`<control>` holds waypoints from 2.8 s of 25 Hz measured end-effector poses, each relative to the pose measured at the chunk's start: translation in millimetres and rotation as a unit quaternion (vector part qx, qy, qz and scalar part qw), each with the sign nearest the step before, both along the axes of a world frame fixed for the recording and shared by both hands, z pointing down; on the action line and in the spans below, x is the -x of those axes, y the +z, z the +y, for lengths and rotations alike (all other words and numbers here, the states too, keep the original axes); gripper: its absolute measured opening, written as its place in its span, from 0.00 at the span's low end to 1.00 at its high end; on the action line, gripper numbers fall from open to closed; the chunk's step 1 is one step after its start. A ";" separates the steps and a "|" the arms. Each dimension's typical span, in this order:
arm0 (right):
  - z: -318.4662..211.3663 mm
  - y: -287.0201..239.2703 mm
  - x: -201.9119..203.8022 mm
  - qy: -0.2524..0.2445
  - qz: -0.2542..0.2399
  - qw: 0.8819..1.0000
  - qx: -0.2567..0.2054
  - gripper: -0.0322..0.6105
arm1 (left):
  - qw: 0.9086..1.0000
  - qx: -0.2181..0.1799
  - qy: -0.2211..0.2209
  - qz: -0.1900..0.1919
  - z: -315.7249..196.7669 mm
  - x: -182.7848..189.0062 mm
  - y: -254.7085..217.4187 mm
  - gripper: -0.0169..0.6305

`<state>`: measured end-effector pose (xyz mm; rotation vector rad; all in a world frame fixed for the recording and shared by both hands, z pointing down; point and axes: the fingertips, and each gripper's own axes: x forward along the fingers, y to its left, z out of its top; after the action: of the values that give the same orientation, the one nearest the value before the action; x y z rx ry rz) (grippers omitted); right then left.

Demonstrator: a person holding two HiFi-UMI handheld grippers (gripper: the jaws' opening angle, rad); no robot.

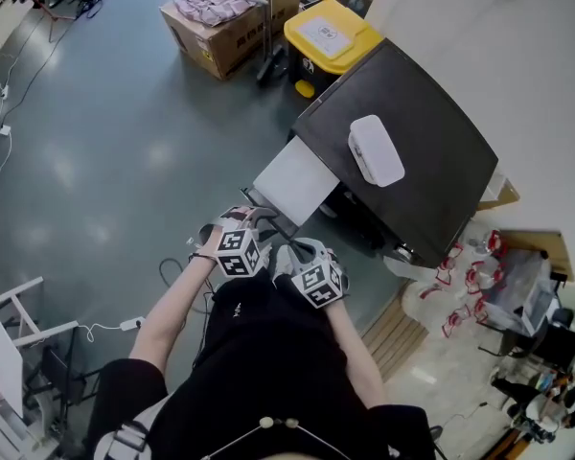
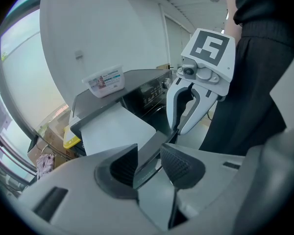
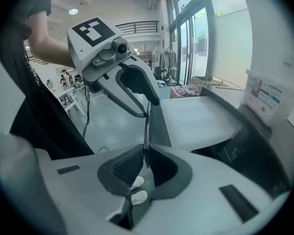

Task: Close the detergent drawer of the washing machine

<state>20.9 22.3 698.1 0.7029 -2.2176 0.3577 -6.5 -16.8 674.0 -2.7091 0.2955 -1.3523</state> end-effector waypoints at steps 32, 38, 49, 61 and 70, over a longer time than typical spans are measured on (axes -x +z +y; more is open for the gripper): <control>-21.6 -29.0 -20.3 0.030 -0.059 0.998 0.015 0.10 | 1.000 0.010 0.005 0.022 -14.1 -8.8 -32.4 0.24; -42.3 -29.1 -34.3 0.047 -0.052 0.998 0.004 0.10 | 0.999 0.017 -0.015 0.025 -21.1 -3.1 -24.6 0.24; -62.1 -29.4 -46.2 0.064 -0.043 0.997 -0.005 0.10 | 0.996 0.020 -0.065 0.062 -54.9 -15.5 -28.8 0.24; -71.2 -29.9 -56.3 0.073 -0.038 0.997 -0.011 0.10 | 0.979 0.065 -0.190 0.048 -81.5 1.0 5.2 0.24; -80.5 -28.9 -58.2 0.081 -0.037 0.996 -0.015 0.10 | 0.938 0.144 -0.285 0.133 -108.9 1.0 3.4 0.23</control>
<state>79.1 -58.2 669.1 0.9026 -2.2441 0.4390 -7.5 -125.7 677.4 -3.2104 1.0574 -1.1991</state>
